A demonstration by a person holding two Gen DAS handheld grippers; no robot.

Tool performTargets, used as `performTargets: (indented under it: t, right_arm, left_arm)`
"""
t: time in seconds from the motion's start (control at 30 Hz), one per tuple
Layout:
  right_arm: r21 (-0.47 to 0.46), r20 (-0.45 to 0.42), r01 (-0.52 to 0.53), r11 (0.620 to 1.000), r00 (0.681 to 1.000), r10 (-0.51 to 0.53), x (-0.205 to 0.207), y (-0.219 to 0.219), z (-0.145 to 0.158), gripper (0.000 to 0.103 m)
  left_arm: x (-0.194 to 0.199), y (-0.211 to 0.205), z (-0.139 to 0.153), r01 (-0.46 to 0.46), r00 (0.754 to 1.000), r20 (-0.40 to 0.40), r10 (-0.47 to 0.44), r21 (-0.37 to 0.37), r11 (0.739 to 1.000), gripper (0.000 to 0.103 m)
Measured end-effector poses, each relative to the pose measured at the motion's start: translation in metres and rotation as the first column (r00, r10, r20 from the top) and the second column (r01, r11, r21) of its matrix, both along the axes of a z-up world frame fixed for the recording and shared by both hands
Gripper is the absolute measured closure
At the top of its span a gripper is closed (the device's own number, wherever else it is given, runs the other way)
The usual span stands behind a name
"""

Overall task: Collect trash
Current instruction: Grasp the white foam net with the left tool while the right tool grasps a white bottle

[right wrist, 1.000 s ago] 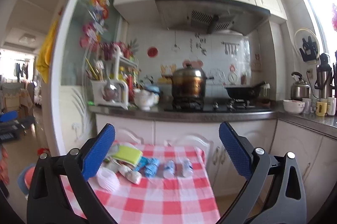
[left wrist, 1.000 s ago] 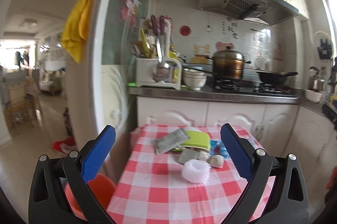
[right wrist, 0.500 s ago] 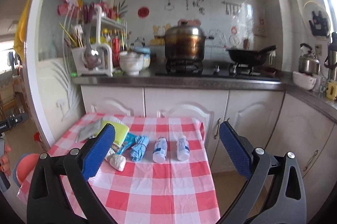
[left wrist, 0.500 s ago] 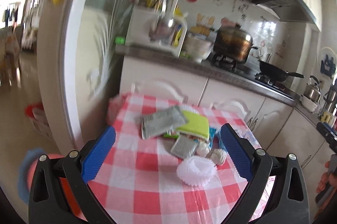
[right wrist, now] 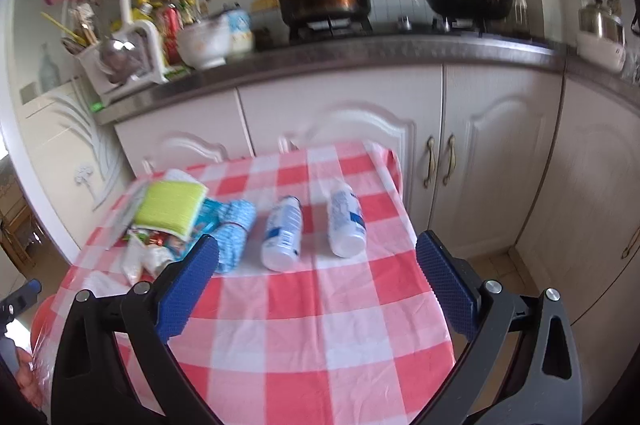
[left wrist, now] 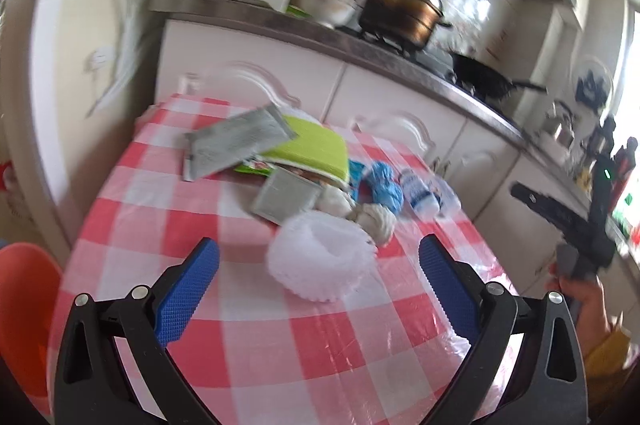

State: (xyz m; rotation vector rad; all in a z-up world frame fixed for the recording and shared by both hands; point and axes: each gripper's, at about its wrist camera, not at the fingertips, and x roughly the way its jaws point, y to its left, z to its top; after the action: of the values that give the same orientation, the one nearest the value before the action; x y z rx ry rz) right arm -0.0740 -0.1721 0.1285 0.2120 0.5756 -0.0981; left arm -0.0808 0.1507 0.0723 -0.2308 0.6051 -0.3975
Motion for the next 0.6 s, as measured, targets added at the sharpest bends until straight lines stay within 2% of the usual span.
performTargets:
  t: [0.2, 0.33, 0.37, 0.4, 0.47, 0.6]
  right_arm:
    - [0.091, -0.093, 0.016, 0.996, 0.996, -0.007, 0.054, -0.031, -0.029, 0.004]
    - [0.121, -0.151, 0.029, 0.992, 0.989, -0.011, 0.087, -0.048, -0.044, 0.005]
    - [0.133, -0.171, 0.033, 0.991, 0.985, -0.01, 0.097, -0.053, -0.049, 0.009]
    - [0.142, -0.187, 0.034, 0.989, 0.982, -0.007, 0.105, -0.056, -0.054, 0.022]
    - [0.155, -0.218, 0.032, 0.987, 0.976, 0.003, 0.117, -0.059, -0.061, 0.036]
    - [0.146, -0.269, 0.027, 0.989, 0.963, 0.013, 0.134, -0.059, -0.076, 0.038]
  left_arm:
    - [0.023, -0.031, -0.02, 0.035, 0.999, -0.035, -0.033, 0.074, 0.997, 0.005]
    - [0.035, -0.045, -0.031, 0.054, 0.998, -0.051, -0.048, 0.116, 0.992, 0.005]
    - [0.038, -0.048, -0.034, 0.06, 0.997, -0.056, -0.053, 0.123, 0.991, 0.005]
    - [0.041, -0.051, -0.037, 0.067, 0.996, -0.061, -0.059, 0.134, 0.989, 0.005]
    - [0.045, -0.055, -0.04, 0.069, 0.996, -0.069, -0.06, 0.146, 0.987, 0.005]
    - [0.053, -0.061, -0.044, 0.065, 0.996, -0.077, -0.053, 0.162, 0.985, 0.005]
